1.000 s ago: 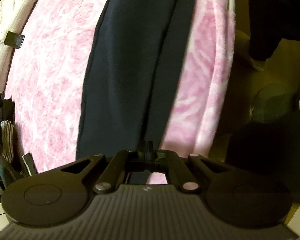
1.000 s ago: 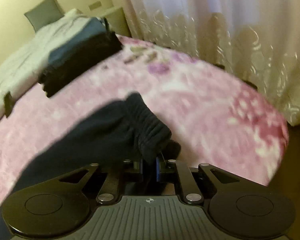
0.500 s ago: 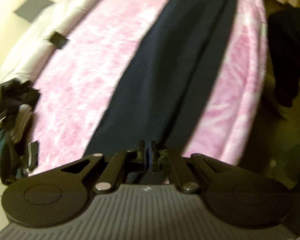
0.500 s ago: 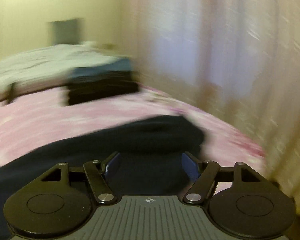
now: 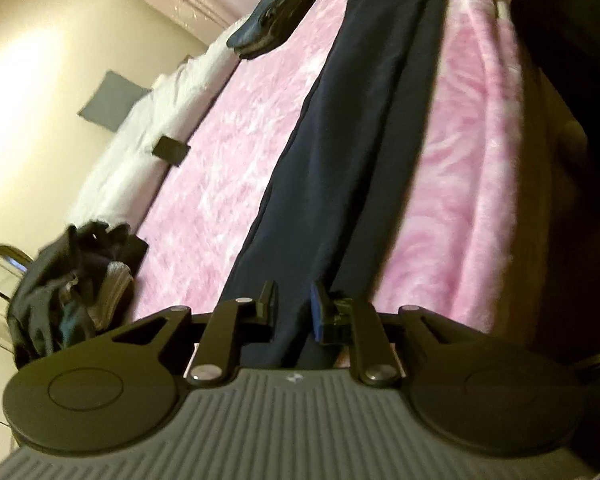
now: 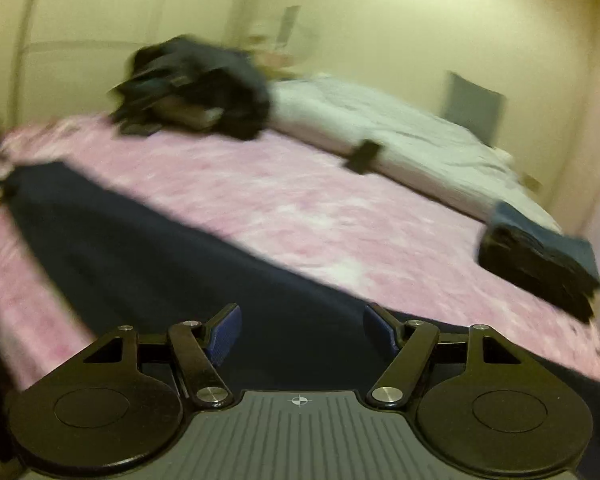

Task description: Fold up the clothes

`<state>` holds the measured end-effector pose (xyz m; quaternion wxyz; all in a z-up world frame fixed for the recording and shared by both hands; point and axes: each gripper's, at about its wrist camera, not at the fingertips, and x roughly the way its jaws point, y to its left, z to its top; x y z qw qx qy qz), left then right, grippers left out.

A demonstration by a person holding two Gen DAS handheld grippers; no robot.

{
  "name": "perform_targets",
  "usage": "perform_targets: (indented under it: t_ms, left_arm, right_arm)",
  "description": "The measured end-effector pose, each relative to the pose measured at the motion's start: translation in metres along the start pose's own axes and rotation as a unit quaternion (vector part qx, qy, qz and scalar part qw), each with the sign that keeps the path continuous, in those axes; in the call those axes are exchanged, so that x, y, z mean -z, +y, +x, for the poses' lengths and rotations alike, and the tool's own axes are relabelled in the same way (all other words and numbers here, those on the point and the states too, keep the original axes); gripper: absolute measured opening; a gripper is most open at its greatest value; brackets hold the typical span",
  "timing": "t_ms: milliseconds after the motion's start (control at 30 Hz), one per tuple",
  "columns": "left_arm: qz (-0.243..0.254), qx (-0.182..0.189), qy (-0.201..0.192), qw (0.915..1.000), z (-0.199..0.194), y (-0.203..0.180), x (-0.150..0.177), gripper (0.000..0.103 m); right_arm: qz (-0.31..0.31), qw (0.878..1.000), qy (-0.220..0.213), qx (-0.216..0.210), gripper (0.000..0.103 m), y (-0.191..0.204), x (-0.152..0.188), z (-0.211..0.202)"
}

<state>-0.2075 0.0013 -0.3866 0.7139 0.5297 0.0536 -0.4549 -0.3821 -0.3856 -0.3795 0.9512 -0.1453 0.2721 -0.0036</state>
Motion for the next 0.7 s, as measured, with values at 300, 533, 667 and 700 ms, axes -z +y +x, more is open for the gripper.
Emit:
perform_targets:
  t_ms: [300,533,667,700]
  left_arm:
    - [0.052,-0.019,0.015,0.9984,0.022,-0.022,-0.018,0.032]
    - [0.052,-0.025,0.029,0.9979,0.032,-0.017,-0.021,0.029]
    - [0.033,-0.027,0.034,0.9985,0.036,-0.010,-0.023,0.006]
    - [0.014,-0.031,0.032,0.9989,0.034,-0.003,-0.024,0.006]
  right_arm:
    - [-0.145,0.988,0.049,0.000,0.070,0.059,0.023,0.023]
    - [-0.146,0.988,0.050,-0.012,0.069,0.063,0.022,0.043]
    - [-0.175,0.982,0.061,-0.024,0.057,0.066,0.021,0.054]
    - [-0.194,0.979,0.062,-0.018,0.057,0.066,0.022,0.052]
